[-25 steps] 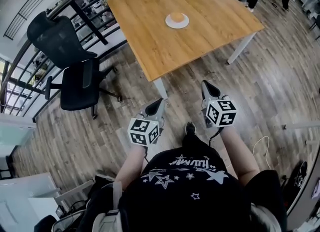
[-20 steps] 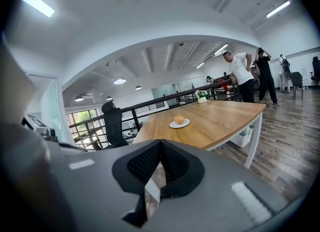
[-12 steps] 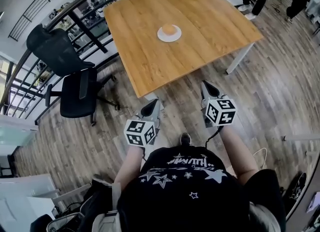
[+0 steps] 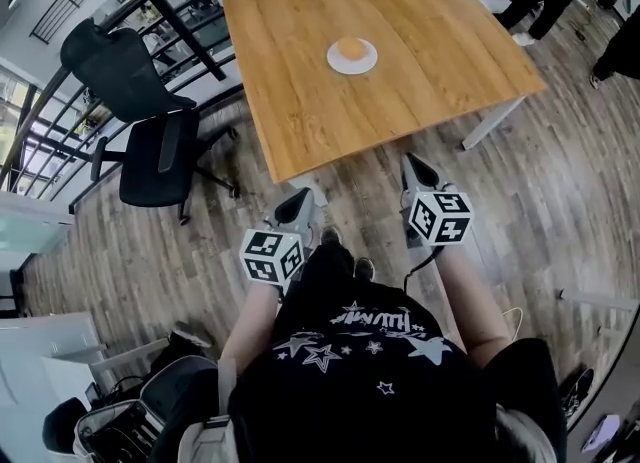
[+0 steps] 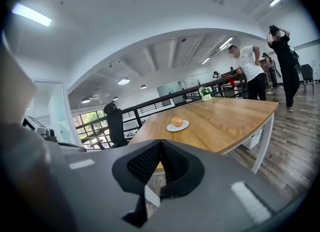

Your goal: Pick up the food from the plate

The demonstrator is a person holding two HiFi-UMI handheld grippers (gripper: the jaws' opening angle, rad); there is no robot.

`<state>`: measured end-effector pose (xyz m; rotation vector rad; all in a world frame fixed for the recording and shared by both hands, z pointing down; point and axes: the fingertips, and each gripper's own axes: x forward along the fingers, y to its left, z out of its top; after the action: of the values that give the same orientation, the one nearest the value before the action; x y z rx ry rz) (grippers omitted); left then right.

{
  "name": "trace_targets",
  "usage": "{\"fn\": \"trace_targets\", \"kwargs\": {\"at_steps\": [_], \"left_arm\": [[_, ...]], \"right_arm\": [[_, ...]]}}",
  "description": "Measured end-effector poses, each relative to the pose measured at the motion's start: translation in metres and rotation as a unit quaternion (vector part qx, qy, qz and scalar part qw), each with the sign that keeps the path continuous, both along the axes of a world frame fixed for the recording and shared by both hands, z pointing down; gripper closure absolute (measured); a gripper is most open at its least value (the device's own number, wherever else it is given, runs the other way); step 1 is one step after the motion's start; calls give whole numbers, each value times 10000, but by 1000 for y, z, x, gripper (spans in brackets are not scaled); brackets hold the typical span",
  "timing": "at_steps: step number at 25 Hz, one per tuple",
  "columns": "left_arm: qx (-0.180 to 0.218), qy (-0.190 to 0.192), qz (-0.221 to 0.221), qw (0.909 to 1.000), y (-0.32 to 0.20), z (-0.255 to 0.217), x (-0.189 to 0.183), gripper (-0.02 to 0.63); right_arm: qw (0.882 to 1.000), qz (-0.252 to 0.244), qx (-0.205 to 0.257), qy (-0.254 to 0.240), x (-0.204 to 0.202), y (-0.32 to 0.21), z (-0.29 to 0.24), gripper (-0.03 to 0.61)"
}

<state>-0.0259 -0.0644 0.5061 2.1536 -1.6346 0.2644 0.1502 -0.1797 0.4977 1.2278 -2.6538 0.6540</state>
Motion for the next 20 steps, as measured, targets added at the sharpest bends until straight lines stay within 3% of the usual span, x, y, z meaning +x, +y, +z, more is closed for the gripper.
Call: {"fn": "trace_targets", "kwargs": {"at_steps": [7, 13, 20], "left_arm": [[-11, 132, -26, 9999, -30, 10, -12, 612], [122, 209, 77, 9997, -81, 6, -28, 612], [63, 270, 103, 9996, -143, 11, -66, 612]], "right_arm": [[9998, -126, 45, 125, -11, -20, 4, 575], [9996, 185, 86, 178, -9, -71, -3, 575], [9993, 210, 97, 299, -43, -133, -3, 575]]}}
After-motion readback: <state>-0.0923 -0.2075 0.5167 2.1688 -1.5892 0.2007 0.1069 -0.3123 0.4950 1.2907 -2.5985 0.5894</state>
